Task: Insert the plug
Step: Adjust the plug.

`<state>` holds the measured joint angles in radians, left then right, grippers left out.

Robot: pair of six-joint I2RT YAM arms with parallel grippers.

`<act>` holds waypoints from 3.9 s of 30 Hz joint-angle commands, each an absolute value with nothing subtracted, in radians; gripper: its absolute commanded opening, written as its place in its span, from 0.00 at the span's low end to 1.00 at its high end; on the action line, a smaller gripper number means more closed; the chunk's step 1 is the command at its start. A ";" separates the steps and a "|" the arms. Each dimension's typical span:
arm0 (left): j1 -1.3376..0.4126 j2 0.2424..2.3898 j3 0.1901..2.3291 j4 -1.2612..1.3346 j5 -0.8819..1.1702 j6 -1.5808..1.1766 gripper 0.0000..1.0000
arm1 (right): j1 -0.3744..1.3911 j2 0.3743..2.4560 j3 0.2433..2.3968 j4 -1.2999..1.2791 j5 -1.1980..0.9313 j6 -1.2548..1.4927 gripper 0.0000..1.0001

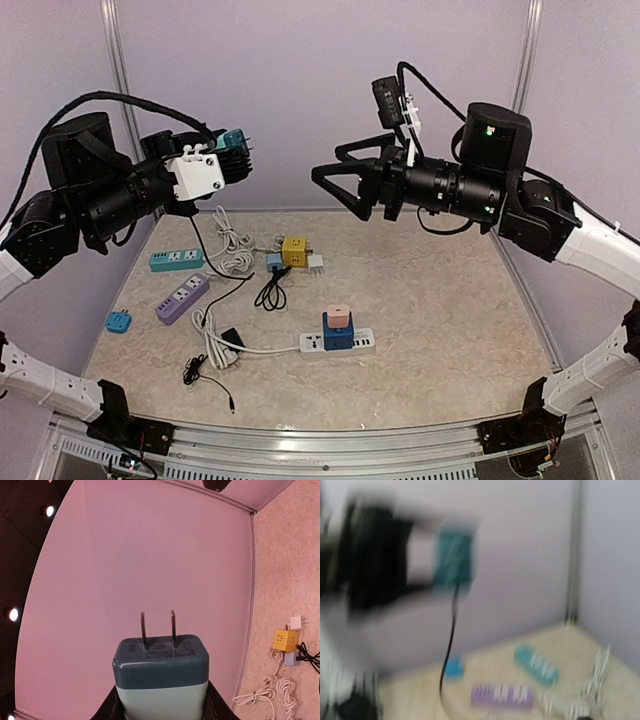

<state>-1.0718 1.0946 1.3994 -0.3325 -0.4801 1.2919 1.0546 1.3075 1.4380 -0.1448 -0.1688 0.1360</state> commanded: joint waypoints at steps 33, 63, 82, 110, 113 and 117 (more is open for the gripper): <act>-1.107 1.158 1.519 -0.411 -0.472 0.958 0.00 | 1.121 1.753 1.705 0.333 -0.067 0.309 0.69; -1.058 1.225 1.680 -0.923 0.110 0.416 0.56 | 1.107 1.594 1.782 -0.443 -0.471 -0.301 0.00; -1.067 1.252 1.696 -0.955 0.110 0.446 0.39 | 1.137 1.560 1.771 -0.363 -0.456 -0.283 0.00; -1.088 1.286 1.797 -0.948 0.177 0.449 0.00 | 1.139 1.566 1.775 -0.356 -0.415 -0.246 0.23; -1.086 1.282 1.810 -0.943 0.181 0.460 0.00 | 1.138 1.528 1.726 -0.242 -0.385 -0.194 0.88; -1.054 1.284 1.853 -0.904 0.214 0.440 0.00 | 1.120 1.446 1.559 0.060 -0.385 -0.072 1.00</act>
